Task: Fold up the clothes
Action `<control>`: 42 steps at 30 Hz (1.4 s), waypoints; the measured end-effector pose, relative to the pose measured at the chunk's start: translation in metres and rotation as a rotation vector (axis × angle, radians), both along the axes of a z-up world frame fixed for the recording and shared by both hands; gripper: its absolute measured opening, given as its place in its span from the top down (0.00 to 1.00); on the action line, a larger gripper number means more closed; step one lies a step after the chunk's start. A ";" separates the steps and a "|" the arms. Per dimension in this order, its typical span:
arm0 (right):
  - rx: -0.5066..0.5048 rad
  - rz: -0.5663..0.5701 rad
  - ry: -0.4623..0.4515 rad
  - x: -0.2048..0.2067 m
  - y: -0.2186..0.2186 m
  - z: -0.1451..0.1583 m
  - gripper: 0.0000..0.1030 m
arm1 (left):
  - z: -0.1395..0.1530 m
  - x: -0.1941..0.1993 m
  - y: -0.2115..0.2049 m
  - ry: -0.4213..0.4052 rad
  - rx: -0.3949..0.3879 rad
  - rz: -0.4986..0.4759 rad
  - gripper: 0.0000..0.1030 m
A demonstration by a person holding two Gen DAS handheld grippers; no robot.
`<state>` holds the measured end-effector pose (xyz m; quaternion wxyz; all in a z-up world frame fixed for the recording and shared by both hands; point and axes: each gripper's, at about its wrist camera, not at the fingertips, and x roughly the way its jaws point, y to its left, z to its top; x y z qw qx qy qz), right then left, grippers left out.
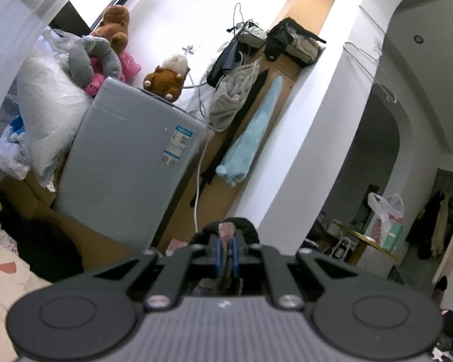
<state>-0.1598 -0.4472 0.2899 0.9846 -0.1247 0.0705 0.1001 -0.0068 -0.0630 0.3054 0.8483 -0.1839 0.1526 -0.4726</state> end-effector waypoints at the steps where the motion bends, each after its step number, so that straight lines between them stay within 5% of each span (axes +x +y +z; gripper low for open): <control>1: -0.004 0.009 -0.004 -0.006 0.002 0.003 0.90 | 0.003 -0.005 0.002 -0.005 0.000 -0.001 0.92; 9: -0.033 0.115 -0.052 -0.059 0.027 0.033 0.90 | 0.027 -0.045 0.022 -0.048 -0.036 -0.005 0.92; 20: 0.056 0.303 -0.042 -0.096 0.047 0.057 0.90 | 0.048 -0.071 0.034 -0.120 -0.049 0.010 0.92; 32: 0.114 0.196 0.196 -0.005 0.036 -0.026 0.90 | -0.039 0.032 0.013 0.089 0.131 0.034 0.92; 42: 0.156 0.020 0.365 0.094 0.016 -0.110 0.90 | -0.104 0.124 -0.014 0.152 0.242 0.055 0.92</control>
